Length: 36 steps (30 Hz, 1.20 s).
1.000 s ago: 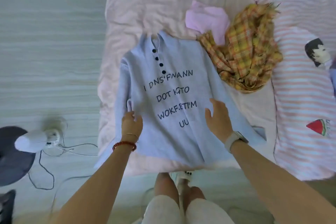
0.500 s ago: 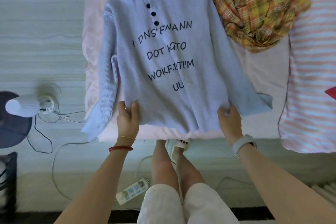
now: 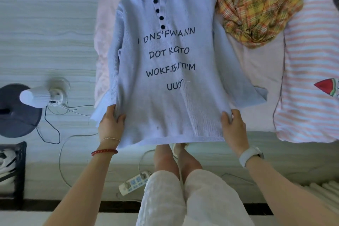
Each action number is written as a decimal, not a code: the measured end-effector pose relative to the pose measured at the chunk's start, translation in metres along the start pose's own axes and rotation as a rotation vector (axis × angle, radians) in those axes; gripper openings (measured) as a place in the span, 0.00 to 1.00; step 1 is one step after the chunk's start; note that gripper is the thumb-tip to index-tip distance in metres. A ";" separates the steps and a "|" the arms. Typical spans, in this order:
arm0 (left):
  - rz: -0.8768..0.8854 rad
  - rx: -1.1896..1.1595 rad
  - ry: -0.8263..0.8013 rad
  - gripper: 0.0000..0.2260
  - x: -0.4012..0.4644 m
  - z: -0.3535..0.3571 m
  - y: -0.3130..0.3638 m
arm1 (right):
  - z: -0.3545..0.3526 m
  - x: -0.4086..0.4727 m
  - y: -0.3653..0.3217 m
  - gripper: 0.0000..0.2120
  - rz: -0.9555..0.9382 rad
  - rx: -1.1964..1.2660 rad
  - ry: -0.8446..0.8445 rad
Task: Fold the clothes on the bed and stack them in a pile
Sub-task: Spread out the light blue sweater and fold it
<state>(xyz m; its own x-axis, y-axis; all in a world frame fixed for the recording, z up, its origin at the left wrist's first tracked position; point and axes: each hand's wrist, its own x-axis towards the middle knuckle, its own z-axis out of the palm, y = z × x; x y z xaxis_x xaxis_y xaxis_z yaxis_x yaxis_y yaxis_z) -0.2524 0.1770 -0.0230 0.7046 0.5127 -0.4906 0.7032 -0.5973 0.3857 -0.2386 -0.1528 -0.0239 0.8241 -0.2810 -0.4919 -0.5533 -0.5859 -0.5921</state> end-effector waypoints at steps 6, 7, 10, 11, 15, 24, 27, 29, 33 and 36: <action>-0.152 0.378 -0.104 0.25 -0.007 0.013 0.007 | 0.013 -0.008 0.025 0.18 0.172 -0.344 -0.264; -0.096 0.381 -0.078 0.26 -0.006 0.017 0.016 | 0.015 -0.002 0.023 0.21 0.175 -0.325 -0.276; 0.171 0.425 -0.064 0.27 0.000 0.033 0.050 | 0.012 0.020 0.009 0.22 0.091 -0.276 -0.149; 0.267 0.445 -0.083 0.27 0.002 0.040 0.063 | 0.008 0.028 0.004 0.21 0.045 -0.278 -0.088; 0.583 0.526 -0.195 0.27 0.013 0.074 0.114 | -0.014 0.064 0.000 0.21 -0.072 -0.346 0.129; 0.646 0.758 -0.506 0.31 0.050 0.128 0.154 | -0.049 0.139 0.017 0.17 0.155 -0.551 -0.095; 0.596 0.698 -0.557 0.28 0.053 0.120 0.164 | -0.066 0.127 0.018 0.12 0.095 -0.350 0.029; 0.566 0.598 -0.535 0.25 0.053 0.114 0.178 | -0.086 0.116 0.010 0.12 0.007 -0.271 0.189; 0.643 0.435 -0.440 0.25 0.055 0.102 0.234 | -0.146 0.116 -0.022 0.12 -0.132 -0.243 0.379; 0.794 0.345 -0.428 0.25 0.056 0.092 0.293 | -0.195 0.125 -0.047 0.11 -0.240 -0.253 0.569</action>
<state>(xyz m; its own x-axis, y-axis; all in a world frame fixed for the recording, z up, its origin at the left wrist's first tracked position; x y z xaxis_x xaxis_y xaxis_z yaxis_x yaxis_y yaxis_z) -0.0159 -0.0265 -0.0093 0.8201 -0.3468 -0.4552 -0.0784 -0.8560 0.5110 -0.0859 -0.3083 0.0665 0.8951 -0.4367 0.0896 -0.3575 -0.8233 -0.4410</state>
